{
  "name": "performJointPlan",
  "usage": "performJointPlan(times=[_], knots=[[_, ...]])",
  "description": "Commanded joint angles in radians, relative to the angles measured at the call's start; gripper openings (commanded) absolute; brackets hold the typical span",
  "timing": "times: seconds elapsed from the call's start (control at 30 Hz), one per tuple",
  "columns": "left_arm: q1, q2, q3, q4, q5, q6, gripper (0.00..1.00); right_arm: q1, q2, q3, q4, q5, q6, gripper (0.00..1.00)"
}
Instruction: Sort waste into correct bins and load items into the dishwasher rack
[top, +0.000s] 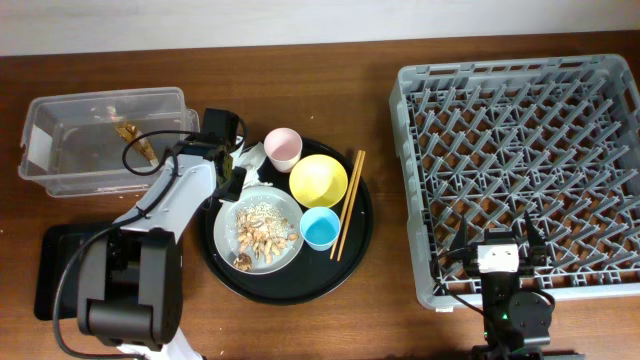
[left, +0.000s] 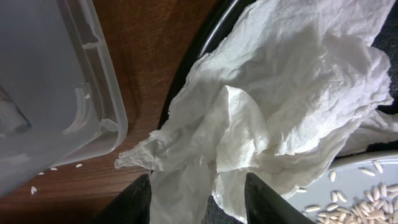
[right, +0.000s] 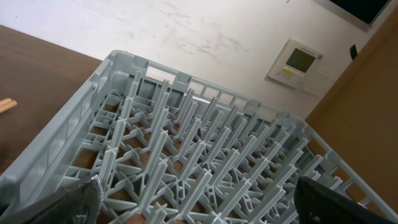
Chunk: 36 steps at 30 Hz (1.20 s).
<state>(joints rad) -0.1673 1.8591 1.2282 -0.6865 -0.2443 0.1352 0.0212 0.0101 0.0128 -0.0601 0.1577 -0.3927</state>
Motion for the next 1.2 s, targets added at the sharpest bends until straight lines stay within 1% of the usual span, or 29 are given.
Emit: performJointPlan(times=[0.0,0.03,0.07,0.13,0.17,0.2,0.23,0.3,0.37,0.43,0.63,0.8,0.87,0.93,0.97,1.07,1.17], knots=[[-0.002,0.011,-0.003,0.004,-0.014,0.015,0.36,-0.002,-0.006,-0.007,-0.004,0.015,0.005,0.99],[-0.002,0.010,-0.002,0.005,-0.014,0.000,0.32,-0.002,-0.006,-0.007,-0.004,0.014,0.004,0.99],[-0.002,0.010,-0.001,0.005,-0.014,-0.016,0.24,-0.002,-0.006,-0.007,-0.004,0.014,0.005,0.99],[-0.002,0.009,0.003,-0.001,-0.014,-0.018,0.14,-0.002,-0.006,-0.007,-0.004,0.015,0.005,0.99],[-0.002,0.009,0.005,-0.005,-0.014,-0.018,0.04,-0.002,-0.006,-0.007,-0.004,0.014,0.004,0.99],[-0.002,0.008,0.006,-0.006,-0.014,-0.018,0.01,-0.002,-0.006,-0.007,-0.004,0.014,0.004,0.99],[-0.003,0.008,0.014,-0.014,-0.006,-0.019,0.01,-0.002,-0.006,-0.007,-0.004,0.015,0.005,0.99],[-0.003,-0.014,0.047,-0.043,0.000,-0.075,0.00,-0.002,-0.006,-0.007,-0.004,0.014,0.004,0.99],[-0.003,-0.077,0.078,-0.067,0.074,-0.075,0.01,-0.002,-0.006,-0.007,-0.004,0.014,0.004,0.99],[-0.003,-0.145,0.079,-0.065,0.112,-0.075,0.01,-0.002,-0.006,-0.007,-0.004,0.014,0.005,0.99],[-0.003,-0.361,0.079,-0.051,0.117,-0.110,0.01,-0.002,-0.006,-0.007,-0.004,0.014,0.005,0.99],[-0.002,-0.451,0.079,-0.035,0.116,-0.130,0.01,-0.002,-0.006,-0.007,-0.004,0.014,0.004,0.99],[-0.002,-0.484,0.079,0.030,0.098,-0.147,0.00,-0.002,-0.006,-0.007,-0.004,0.014,0.004,0.98],[0.000,-0.512,0.079,0.150,-0.017,-0.148,0.00,-0.002,-0.006,-0.007,-0.004,0.014,0.005,0.99],[0.008,-0.519,0.079,0.201,-0.039,-0.148,0.00,-0.002,-0.006,-0.007,-0.004,0.014,0.004,0.99],[0.068,-0.502,0.079,0.331,-0.095,-0.147,0.01,-0.002,-0.006,-0.007,-0.004,0.014,0.005,0.99],[0.182,-0.447,0.079,0.431,-0.105,-0.147,0.00,-0.002,-0.006,-0.007,-0.004,0.015,0.005,0.99]])
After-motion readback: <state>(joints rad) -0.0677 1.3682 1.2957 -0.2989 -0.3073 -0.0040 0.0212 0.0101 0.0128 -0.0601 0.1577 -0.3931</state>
